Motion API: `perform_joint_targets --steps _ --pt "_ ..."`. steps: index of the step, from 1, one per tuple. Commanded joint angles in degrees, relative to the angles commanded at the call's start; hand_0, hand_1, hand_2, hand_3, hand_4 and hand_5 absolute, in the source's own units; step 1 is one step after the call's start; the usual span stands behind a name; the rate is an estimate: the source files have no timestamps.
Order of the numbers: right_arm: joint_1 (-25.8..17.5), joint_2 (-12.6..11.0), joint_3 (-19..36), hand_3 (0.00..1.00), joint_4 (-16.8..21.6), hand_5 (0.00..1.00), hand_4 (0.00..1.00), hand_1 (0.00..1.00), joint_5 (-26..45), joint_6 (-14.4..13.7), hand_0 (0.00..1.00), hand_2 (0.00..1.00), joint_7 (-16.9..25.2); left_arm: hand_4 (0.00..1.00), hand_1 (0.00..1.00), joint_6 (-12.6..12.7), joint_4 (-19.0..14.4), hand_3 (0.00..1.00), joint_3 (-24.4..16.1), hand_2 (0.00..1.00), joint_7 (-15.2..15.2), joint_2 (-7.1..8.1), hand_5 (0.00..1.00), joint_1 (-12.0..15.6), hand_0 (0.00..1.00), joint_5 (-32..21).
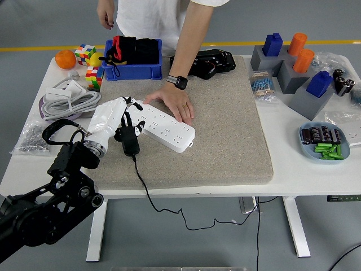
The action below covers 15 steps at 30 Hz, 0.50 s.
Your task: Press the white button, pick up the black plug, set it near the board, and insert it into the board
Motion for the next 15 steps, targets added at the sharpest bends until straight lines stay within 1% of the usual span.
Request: perform_joint_targets --steps 2,3,4,6,7,8,9,14,15 --pt "-0.05 0.01 -0.04 0.542 -0.07 0.376 0.644 0.531 0.01 0.0 0.572 0.548 -0.03 0.658 0.209 -0.77 -0.55 0.576 0.01 0.276 2.14 0.11 0.002 0.04 0.082 0.1" --pt "-0.06 0.02 -0.09 0.542 -0.1 0.376 0.644 0.531 0.02 0.02 0.571 0.548 -0.05 0.781 0.217 -1.62 -1.05 0.57 0.01 0.297 3.71 0.18 0.002 0.14 0.09 0.37" --pt "-0.07 0.03 -0.11 0.542 -0.1 0.376 0.644 0.531 0.02 0.02 0.571 0.548 -0.05 0.781 0.217 -1.98 -1.24 0.57 0.01 0.297 4.69 0.21 0.002 0.19 0.09 0.49" --pt "-0.01 0.03 -0.19 0.542 0.01 0.376 0.644 0.531 0.03 0.03 0.571 0.548 -0.03 0.781 0.217 -4.74 -2.35 0.57 0.0 0.297 8.66 0.28 0.002 0.57 0.09 2.07" --pt "0.02 0.03 -0.23 0.542 0.05 0.376 0.644 0.531 0.04 0.04 0.571 0.548 -0.03 0.781 0.217 -5.44 -2.61 0.57 -0.01 0.297 10.03 0.3 0.002 0.72 0.09 2.39" --pt "0.07 0.01 -0.32 0.542 0.1 0.376 0.644 0.531 0.05 0.05 0.571 0.548 -0.02 0.781 0.217 -5.73 -2.9 0.57 -0.09 0.297 10.23 0.36 0.002 0.97 0.09 1.91" --pt "0.09 0.0 -0.36 0.542 0.11 0.375 0.644 0.533 0.06 0.05 0.571 0.548 -0.02 0.972 0.674 -5.82 -3.02 0.859 -0.15 0.732 10.23 0.39 0.909 1.09 0.341 1.56" --pt "0.09 -0.07 -0.59 0.542 0.09 0.375 0.644 0.533 0.08 0.06 0.571 0.548 -0.02 0.972 0.674 -5.36 -3.55 0.859 -0.75 0.732 10.23 0.73 0.909 1.89 0.341 -1.64" --pt "0.09 -0.07 -0.58 0.542 0.08 0.373 0.644 0.529 0.08 0.04 0.573 0.548 -0.01 0.939 0.85 -4.97 -3.67 0.991 -0.88 0.94 10.23 0.78 0.998 2.02 0.697 -1.94"
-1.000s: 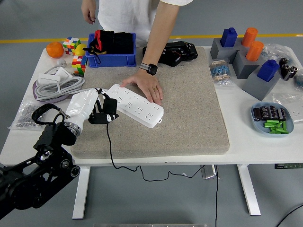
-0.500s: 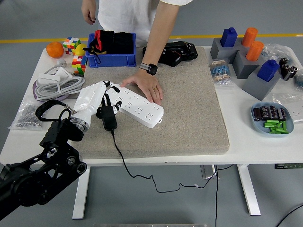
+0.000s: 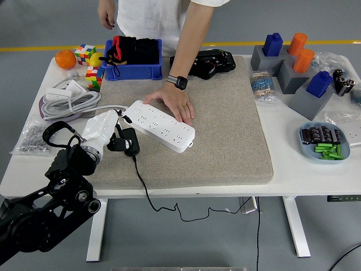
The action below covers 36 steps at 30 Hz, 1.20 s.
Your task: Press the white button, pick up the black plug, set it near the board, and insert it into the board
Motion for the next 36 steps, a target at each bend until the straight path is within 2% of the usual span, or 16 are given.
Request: perform_joint_targets --steps 5,6,11,17,18,19,26,32,36 --pt "0.02 0.01 0.01 0.542 -0.02 0.373 0.644 0.529 0.01 0.0 0.573 0.548 -0.02 0.939 0.85 0.71 -0.41 0.991 -0.43 0.94 -0.36 -0.01 0.998 0.26 0.697 -0.43" --pt "0.03 0.0 0.01 0.542 -0.01 0.375 0.644 0.533 0.01 0.0 0.572 0.548 -0.02 0.918 0.888 0.72 -0.43 0.998 -0.42 0.96 -0.31 -0.03 0.998 0.26 0.761 -0.54" --pt "-0.01 -0.03 0.03 0.542 0.0 0.375 0.644 0.533 0.02 -0.01 0.572 0.548 0.01 0.918 0.888 0.1 -0.58 0.998 0.22 0.96 0.0 -0.1 0.998 0.36 0.761 -0.38" --pt "-0.33 0.07 0.16 0.542 -0.08 0.374 0.644 0.53 0.0 -0.01 0.571 0.547 0.0 0.909 0.885 -3.23 -0.37 0.998 1.48 0.958 0.0 -0.46 0.998 -0.09 0.764 1.77" --pt "-0.35 0.08 0.18 0.543 -0.09 0.371 0.644 0.529 0.0 -0.01 0.57 0.547 0.0 0.916 0.809 -3.75 -0.22 0.976 1.77 0.902 0.0 -0.49 0.998 -0.25 0.664 1.9" --pt "-0.36 0.09 0.2 0.543 -0.08 0.371 0.644 0.529 0.01 -0.01 0.57 0.547 0.01 0.916 0.809 -4.19 -0.06 0.976 2.07 0.902 0.0 -0.52 0.998 -0.42 0.664 1.97" --pt "-0.33 0.13 0.16 0.543 -0.01 0.371 0.643 0.53 0.07 -0.01 0.571 0.546 0.04 0.914 0.789 -8.14 2.74 0.972 5.35 0.89 0.0 -1.01 0.998 -3.01 0.633 2.7" --pt "-0.26 0.12 0.32 0.543 -0.08 0.371 0.644 0.529 0.11 -0.04 0.57 0.546 0.04 0.912 0.786 -9.79 6.43 0.972 7.83 0.882 0.0 -1.33 0.998 -5.23 0.629 2.41" --pt "-0.27 0.1 0.36 0.544 -0.1 0.37 0.644 0.529 0.08 -0.06 0.572 0.545 0.04 0.905 0.765 -10.52 8.28 0.967 7.99 0.866 0.0 -1.48 0.998 -5.92 0.608 2.89"
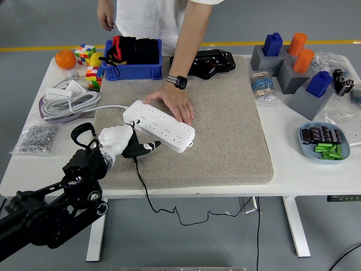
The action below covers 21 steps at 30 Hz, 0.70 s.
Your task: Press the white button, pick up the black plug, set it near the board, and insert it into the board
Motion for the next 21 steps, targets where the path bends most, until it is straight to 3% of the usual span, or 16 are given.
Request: perform_joint_targets --steps 6,7,11,12,17,18,21 --pt "-0.06 0.08 -0.14 0.544 -0.01 0.37 0.644 0.529 0.03 0.01 0.572 0.545 -0.01 0.905 0.765 -0.41 2.0 0.967 0.53 0.866 0.0 0.28 0.998 -0.99 0.608 0.68" --pt "-0.14 0.15 -0.21 0.544 -0.04 0.371 0.645 0.529 0.1 -0.01 0.571 0.544 0.01 0.894 0.726 -0.03 2.39 0.961 0.92 0.84 0.0 0.35 0.998 -1.19 0.534 1.12" --pt "-0.5 0.47 -0.39 0.544 -0.19 0.371 0.645 0.529 0.11 0.05 0.571 0.544 -0.02 0.894 0.726 3.99 3.12 0.961 0.88 0.84 0.0 0.84 0.998 -0.76 0.534 2.48" --pt "-0.5 0.46 -0.11 0.544 -0.01 0.37 0.645 0.529 0.09 -0.02 0.571 0.545 0.09 0.886 0.582 5.09 2.96 0.892 0.49 0.708 0.0 1.07 0.791 -0.6 0.314 2.05" --pt "-0.3 0.42 -0.32 0.544 0.16 0.37 0.645 0.529 0.17 0.06 0.571 0.545 0.09 0.886 0.582 7.04 2.55 0.892 -0.03 0.708 0.0 2.15 0.791 -0.74 0.314 -2.44" --pt "-0.29 0.45 -0.39 0.544 0.12 0.371 0.645 0.529 0.16 0.1 0.57 0.545 0.03 0.877 0.552 7.11 2.53 0.857 -0.05 0.663 0.0 2.27 0.733 -0.85 0.286 -3.1" --pt "-0.33 0.45 -0.25 0.544 -0.01 0.371 0.645 0.529 0.17 0.08 0.57 0.545 0.0 0.877 0.552 6.63 2.52 0.857 -0.18 0.663 0.0 2.53 0.733 -1.15 0.286 -3.47"
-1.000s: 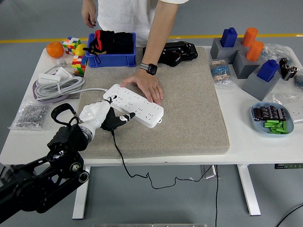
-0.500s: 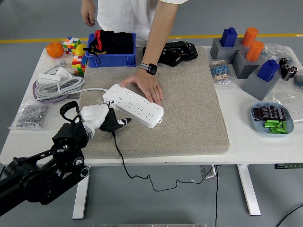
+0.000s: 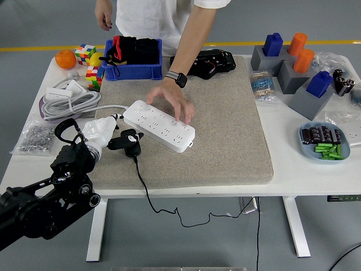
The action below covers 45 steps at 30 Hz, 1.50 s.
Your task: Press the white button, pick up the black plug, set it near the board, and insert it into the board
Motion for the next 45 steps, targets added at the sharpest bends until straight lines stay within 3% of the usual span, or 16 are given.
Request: perform_joint_targets --steps 2,3,8,9,14,15,21,22,27,33,34,41,45 --pt "-0.01 -0.03 0.06 0.544 -0.03 0.371 0.645 0.529 -0.01 -0.02 0.57 0.545 0.01 0.877 0.552 -0.11 -0.01 0.857 0.03 0.663 0.0 0.1 0.733 -0.09 0.286 0.01" --pt "-0.06 -0.05 0.13 0.547 -0.06 0.37 0.646 0.529 0.01 -0.02 0.573 0.545 0.0 0.868 0.51 -0.3 -0.03 0.793 0.14 0.612 0.0 0.2 0.384 -0.16 0.258 0.01" --pt "-0.23 0.0 0.09 0.547 -0.21 0.37 0.646 0.529 0.01 -0.03 0.573 0.545 -0.02 0.868 0.51 -1.31 -0.15 0.793 0.47 0.612 0.0 0.42 0.384 -0.34 0.258 0.23" --pt "-0.18 0.01 0.12 0.548 -0.16 0.369 0.647 0.528 -0.01 -0.02 0.571 0.545 -0.01 0.847 0.474 -1.51 -0.12 0.767 0.56 0.587 0.0 0.5 0.206 -0.36 0.234 0.24" --pt "-0.05 -0.07 0.27 0.548 -0.01 0.369 0.647 0.528 -0.02 -0.07 0.571 0.545 0.04 0.847 0.474 -2.17 0.07 0.767 1.83 0.587 0.0 0.96 0.206 -0.64 0.234 0.31" --pt "-0.09 -0.06 0.2 0.549 -0.07 0.369 0.647 0.529 0.01 -0.06 0.572 0.545 0.02 0.793 0.437 -2.32 0.04 0.743 2.12 0.553 0.0 1.08 0.002 -0.75 0.211 0.4" --pt "-0.14 -0.12 0.04 0.549 -0.12 0.369 0.647 0.529 0.02 -0.05 0.572 0.545 -0.01 0.793 0.437 -2.31 0.01 0.743 3.42 0.553 -1.25 1.66 0.002 -1.2 0.211 0.98" --pt "-0.04 -0.17 0.08 0.552 -0.06 0.369 0.646 0.529 0.02 -0.07 0.572 0.545 0.02 0.707 0.409 -2.22 0.05 0.67 3.66 0.497 -1.69 1.75 0.002 -1.3 0.182 1.08" --pt "0.35 -0.35 0.2 0.552 0.16 0.369 0.645 0.528 0.04 -0.13 0.57 0.545 0.15 0.693 0.406 -1.76 0.36 0.667 5.05 0.49 -4.7 2.17 0.002 -2.06 0.18 1.31" --pt "0.17 -0.25 -0.06 0.552 -0.11 0.369 0.645 0.528 0.13 -0.1 0.57 0.545 0.08 0.693 0.406 -1.84 1.04 0.667 6.59 0.49 -10.8 3.06 0.002 -3.54 0.18 1.33" --pt "0.15 -0.24 -0.1 0.553 -0.11 0.367 0.645 0.528 0.13 -0.1 0.571 0.545 0.07 0.604 0.401 -1.78 1.18 0.646 6.9 0.474 -12.27 3.36 0.002 -3.91 0.182 1.21" --pt "0.31 -0.32 -0.24 0.553 0.05 0.365 0.646 0.529 0.19 -0.1 0.571 0.543 0.14 0.557 0.406 -1.04 3.29 0.623 8.5 0.464 -21.7 5.5 0.002 -6.71 0.194 0.95" --pt "0.27 -0.42 -0.27 0.552 0.02 0.368 0.646 0.529 0.2 -0.12 0.571 0.544 0.14 0.554 0.419 -0.91 4.45 0.62 8.52 0.465 -22.92 6.12 0.002 -7.29 0.208 1.25"
